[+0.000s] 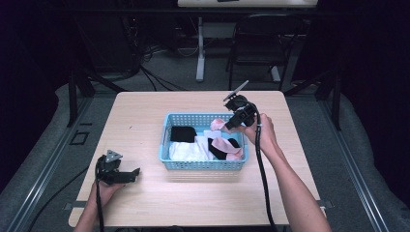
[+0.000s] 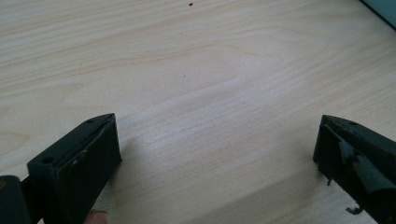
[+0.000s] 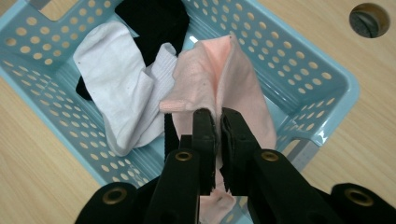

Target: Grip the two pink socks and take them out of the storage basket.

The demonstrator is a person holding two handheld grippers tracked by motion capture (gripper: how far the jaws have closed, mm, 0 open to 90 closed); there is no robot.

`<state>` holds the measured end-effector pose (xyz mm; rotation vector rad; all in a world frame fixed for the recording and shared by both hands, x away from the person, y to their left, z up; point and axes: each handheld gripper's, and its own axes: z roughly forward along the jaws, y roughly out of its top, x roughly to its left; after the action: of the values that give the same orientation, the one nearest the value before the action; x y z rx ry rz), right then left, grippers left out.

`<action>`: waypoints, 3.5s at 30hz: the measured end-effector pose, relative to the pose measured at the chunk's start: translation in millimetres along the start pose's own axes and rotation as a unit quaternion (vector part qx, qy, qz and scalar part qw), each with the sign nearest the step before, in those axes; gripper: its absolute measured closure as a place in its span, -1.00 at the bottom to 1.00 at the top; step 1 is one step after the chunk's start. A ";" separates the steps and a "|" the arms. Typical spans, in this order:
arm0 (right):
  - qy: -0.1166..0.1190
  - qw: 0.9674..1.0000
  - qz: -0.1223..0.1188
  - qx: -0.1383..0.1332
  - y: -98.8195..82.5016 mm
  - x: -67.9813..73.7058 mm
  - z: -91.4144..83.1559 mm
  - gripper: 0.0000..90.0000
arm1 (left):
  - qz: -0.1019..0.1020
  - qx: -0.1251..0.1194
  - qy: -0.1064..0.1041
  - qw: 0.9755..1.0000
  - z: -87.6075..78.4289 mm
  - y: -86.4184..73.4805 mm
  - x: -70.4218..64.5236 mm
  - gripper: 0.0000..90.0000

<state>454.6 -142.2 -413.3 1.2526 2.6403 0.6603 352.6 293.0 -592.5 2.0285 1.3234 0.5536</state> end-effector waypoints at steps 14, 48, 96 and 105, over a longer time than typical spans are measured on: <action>-0.010 0.999 -0.016 -0.026 -7.3 3.6 -48.1 0.88 | 0.000 0.000 0.000 1.000 0.0 0.0 -0.1 -0.99; -0.055 0.995 0.078 -0.033 -89.1 -61.7 -78.2 0.93 | 0.001 0.000 0.000 1.000 0.0 0.0 0.0 -0.99; -0.031 0.997 0.054 -0.052 -85.9 -37.3 -49.3 -0.77 | 0.000 0.000 0.000 1.000 -0.1 -0.1 -0.1 -0.99; -0.008 0.999 0.008 -0.035 -56.3 -9.2 -32.1 -0.80 | -0.001 0.000 0.000 1.000 -0.1 -0.1 -0.2 -0.99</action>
<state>411.1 -191.0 -410.3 1.2551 2.5750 0.7349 352.5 292.9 -592.5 2.0273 1.3251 0.5540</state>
